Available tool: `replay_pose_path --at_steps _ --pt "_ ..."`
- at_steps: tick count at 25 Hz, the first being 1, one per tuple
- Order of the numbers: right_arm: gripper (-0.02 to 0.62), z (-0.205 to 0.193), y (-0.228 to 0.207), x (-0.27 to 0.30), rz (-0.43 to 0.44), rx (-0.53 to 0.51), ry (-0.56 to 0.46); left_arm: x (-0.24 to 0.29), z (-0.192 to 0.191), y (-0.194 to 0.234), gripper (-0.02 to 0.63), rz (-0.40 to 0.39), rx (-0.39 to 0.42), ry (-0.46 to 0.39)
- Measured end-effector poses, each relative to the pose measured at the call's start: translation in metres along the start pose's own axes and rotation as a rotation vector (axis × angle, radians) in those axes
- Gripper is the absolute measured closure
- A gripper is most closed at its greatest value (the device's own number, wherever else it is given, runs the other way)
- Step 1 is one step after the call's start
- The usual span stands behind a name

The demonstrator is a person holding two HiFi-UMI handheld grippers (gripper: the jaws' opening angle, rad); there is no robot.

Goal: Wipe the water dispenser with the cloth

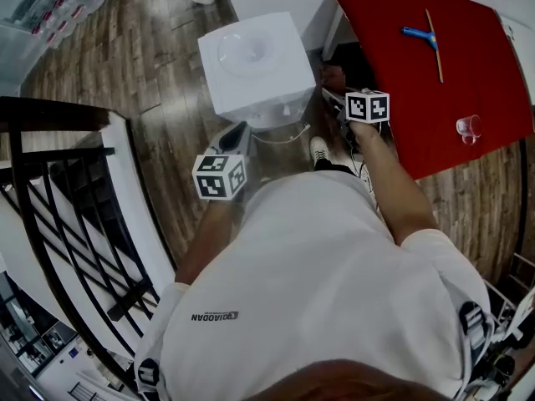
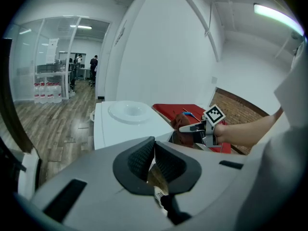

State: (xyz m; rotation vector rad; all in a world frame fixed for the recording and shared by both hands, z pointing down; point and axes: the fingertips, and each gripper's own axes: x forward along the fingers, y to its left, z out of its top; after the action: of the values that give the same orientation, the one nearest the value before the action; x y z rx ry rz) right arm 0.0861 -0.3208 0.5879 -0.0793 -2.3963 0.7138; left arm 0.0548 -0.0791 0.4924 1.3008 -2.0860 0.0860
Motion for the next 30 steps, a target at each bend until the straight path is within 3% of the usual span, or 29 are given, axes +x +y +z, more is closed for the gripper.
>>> replay_pose_path --at_steps 6,13,16,22,30 --pt "0.522 0.046 0.027 0.008 0.177 -0.041 -0.019 0.025 0.020 0.000 0.604 0.051 0.036 -0.012" --pt "0.522 0.055 0.007 0.030 0.241 -0.008 0.042 0.055 0.046 -0.018 0.604 0.072 0.108 0.007" --pt "0.522 0.049 -0.008 0.038 0.268 0.053 0.070 0.071 0.054 -0.025 0.604 0.080 0.104 0.026" --pt "0.522 0.022 -0.033 0.066 0.336 0.070 0.147 0.099 0.062 -0.033 0.604 0.122 -0.010 0.040" --pt "0.522 -0.016 -0.062 0.105 0.325 0.137 0.230 0.112 0.073 -0.045 0.604 0.166 0.035 0.102"
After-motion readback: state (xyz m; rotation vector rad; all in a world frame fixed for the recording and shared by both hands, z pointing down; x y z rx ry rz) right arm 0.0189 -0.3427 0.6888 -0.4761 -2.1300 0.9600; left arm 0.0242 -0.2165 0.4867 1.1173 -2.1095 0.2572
